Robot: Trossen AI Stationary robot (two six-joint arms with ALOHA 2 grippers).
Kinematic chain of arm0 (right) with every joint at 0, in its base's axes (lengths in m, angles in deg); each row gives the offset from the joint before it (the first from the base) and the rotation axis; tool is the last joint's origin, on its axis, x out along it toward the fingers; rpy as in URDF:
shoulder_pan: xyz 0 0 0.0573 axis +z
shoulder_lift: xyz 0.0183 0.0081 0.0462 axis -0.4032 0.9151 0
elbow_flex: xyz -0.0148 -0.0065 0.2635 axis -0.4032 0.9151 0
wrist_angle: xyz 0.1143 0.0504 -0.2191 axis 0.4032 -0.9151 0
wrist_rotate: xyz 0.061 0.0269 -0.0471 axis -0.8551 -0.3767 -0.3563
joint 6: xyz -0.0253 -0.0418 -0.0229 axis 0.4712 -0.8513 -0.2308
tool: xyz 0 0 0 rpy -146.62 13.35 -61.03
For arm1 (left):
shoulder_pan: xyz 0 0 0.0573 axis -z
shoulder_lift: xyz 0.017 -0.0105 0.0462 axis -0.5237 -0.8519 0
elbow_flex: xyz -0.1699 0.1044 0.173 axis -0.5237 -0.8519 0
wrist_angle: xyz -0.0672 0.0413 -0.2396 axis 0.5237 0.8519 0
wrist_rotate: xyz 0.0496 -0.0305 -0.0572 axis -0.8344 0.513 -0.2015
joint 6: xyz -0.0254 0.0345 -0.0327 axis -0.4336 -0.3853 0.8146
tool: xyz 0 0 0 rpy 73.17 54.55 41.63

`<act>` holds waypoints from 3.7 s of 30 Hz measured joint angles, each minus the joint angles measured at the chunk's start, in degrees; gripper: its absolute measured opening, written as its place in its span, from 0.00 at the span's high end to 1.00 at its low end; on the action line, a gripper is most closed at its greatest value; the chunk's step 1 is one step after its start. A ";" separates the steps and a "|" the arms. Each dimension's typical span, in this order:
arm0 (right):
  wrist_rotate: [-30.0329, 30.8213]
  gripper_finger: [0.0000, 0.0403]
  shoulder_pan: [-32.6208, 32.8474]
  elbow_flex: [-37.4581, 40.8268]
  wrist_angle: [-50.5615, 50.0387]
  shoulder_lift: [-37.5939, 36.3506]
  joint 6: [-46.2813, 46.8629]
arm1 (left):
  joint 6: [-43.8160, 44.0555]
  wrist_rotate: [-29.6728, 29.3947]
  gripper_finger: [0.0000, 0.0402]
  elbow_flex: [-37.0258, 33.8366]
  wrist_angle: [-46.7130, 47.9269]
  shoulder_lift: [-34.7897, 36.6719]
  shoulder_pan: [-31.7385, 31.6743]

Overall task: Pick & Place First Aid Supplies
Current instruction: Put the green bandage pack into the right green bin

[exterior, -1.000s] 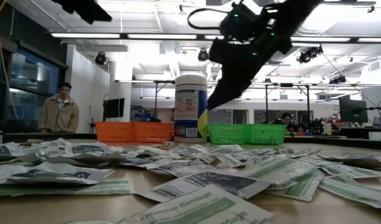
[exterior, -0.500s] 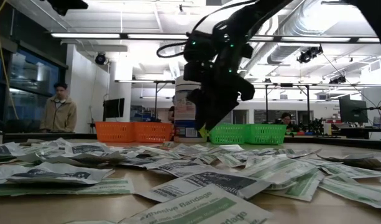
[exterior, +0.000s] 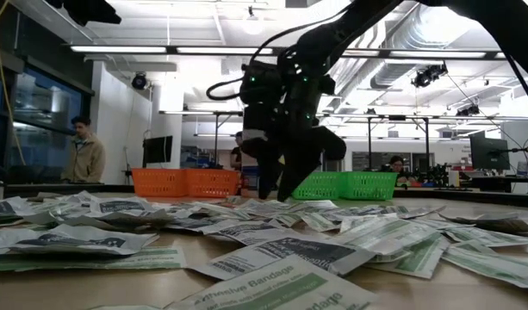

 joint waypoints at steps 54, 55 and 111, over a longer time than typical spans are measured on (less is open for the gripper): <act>16.69 1.00 -7.53 -0.35 -25.73 -14.91 47.18 | 1.27 -2.42 0.65 -0.02 -0.13 -0.02 0.00; 18.05 1.00 -8.42 -0.34 -27.22 -15.13 47.91 | 1.26 -2.62 0.65 -0.02 -0.13 -0.02 0.00; 16.90 0.71 -35.10 10.52 -17.45 -20.41 61.79 | 2.85 -5.48 0.65 -0.04 -1.60 -0.02 0.00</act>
